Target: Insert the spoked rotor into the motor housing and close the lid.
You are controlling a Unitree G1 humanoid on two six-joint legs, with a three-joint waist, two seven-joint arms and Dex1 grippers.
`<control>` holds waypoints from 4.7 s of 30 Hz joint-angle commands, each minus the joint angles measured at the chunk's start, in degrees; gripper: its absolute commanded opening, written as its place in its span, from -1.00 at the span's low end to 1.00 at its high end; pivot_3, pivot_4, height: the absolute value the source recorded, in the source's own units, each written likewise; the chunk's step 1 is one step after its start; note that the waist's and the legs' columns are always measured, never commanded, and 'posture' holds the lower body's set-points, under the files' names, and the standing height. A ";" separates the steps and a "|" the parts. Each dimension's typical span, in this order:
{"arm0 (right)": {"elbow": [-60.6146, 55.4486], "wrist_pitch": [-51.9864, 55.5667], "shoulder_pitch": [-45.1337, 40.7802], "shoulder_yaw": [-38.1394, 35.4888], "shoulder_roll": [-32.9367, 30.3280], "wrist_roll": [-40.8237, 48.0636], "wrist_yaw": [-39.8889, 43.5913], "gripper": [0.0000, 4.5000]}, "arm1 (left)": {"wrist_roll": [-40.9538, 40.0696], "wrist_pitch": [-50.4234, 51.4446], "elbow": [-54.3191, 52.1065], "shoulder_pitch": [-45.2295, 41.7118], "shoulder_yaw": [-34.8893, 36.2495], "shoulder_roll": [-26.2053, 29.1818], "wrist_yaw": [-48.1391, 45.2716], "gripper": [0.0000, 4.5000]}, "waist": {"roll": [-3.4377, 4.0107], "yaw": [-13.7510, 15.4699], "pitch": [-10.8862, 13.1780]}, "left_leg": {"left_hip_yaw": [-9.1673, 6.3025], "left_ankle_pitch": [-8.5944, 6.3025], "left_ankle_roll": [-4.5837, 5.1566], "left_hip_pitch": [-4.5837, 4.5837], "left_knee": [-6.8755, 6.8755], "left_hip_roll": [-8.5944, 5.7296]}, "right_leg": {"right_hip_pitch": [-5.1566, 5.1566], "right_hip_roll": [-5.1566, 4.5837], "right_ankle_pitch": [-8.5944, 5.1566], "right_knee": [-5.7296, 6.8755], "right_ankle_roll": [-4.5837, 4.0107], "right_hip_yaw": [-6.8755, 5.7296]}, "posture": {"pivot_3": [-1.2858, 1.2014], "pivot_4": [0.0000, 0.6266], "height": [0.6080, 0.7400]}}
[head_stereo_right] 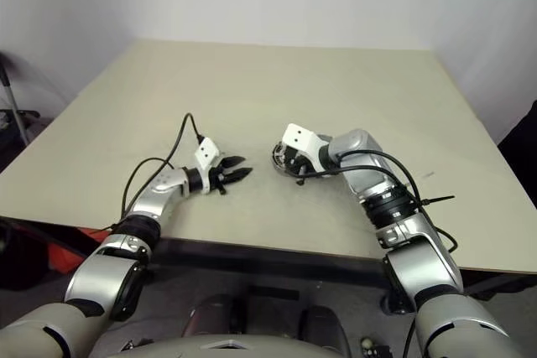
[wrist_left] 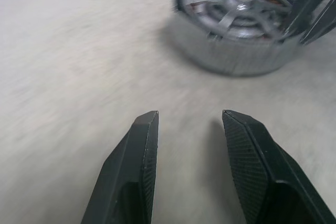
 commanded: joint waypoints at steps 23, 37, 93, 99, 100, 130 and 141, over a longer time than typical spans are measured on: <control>0.76 30.52 -9.18 -11.84 16.06 16.72 -25.03 -1.00 | -1.45 5.21 -7.61 5.35 -0.35 2.24 2.78 -0.09 | 0.01 0.55 0.02 | 0.04 0.79 -1.35 0.81 -1.81 -0.16 | -0.10 0.05 -0.26 -0.14 -0.52 -0.06 | 0.03 -1.00 1.00; -11.07 33.71 -8.13 -22.15 15.96 22.94 -32.97 -0.29 | -1.37 3.90 -4.25 1.94 -1.75 0.63 1.10 -0.09 | -0.01 1.35 0.02 | 0.00 0.94 -1.59 0.91 -1.86 -0.20 | 0.01 0.04 -0.26 -0.13 -0.47 -0.06 | 0.03 -1.00 1.00; -29.73 49.15 23.07 -67.66 42.07 67.09 -84.58 0.98 | 3.55 -2.19 11.26 -13.14 -3.33 -0.23 -7.87 -0.09 | -0.09 3.57 -0.03 | -0.05 1.18 -1.98 1.15 -2.46 -0.31 | 0.10 0.00 -0.48 -0.31 -0.13 -0.16 | 0.03 -1.00 1.00; -22.73 38.98 19.37 -65.07 39.76 69.91 -84.04 0.98 | 3.60 -2.08 10.84 -12.78 -3.22 0.53 -7.82 -0.09 | -0.10 3.30 -0.03 | -0.05 1.34 -2.24 1.51 -2.47 -0.24 | 0.30 0.00 -0.61 -0.32 0.10 -0.17 | 0.03 -1.00 1.00; -21.59 37.39 18.77 -64.44 39.16 70.22 -83.97 0.98 | 3.61 -2.06 10.75 -12.71 -3.20 0.59 -7.82 -0.09 | -0.10 3.24 -0.03 | -0.05 1.36 -2.29 1.54 -2.48 -0.22 | 0.30 0.00 -0.61 -0.32 0.10 -0.18 | 0.03 -1.00 1.00; -15.90 5.42 8.58 -23.51 20.63 51.95 -54.14 0.98 | 2.80 -1.43 9.29 -11.13 -1.72 1.01 -5.94 -0.09 | -0.11 2.63 -0.01 | -0.30 1.00 -1.68 0.34 -2.04 -0.16 | -0.56 -0.14 -0.17 -0.15 -0.58 -0.87 | 0.03 -1.00 1.00; 0.87 -20.33 7.14 -10.57 14.52 27.79 -44.45 0.98 | 2.13 -0.18 5.47 -7.34 -1.15 1.34 -5.26 -0.09 | -0.19 2.38 0.03 | -0.36 1.01 -1.70 0.59 -1.88 -0.17 | -0.22 -0.16 -0.16 -0.20 -0.55 -0.87 | 0.03 -1.00 1.00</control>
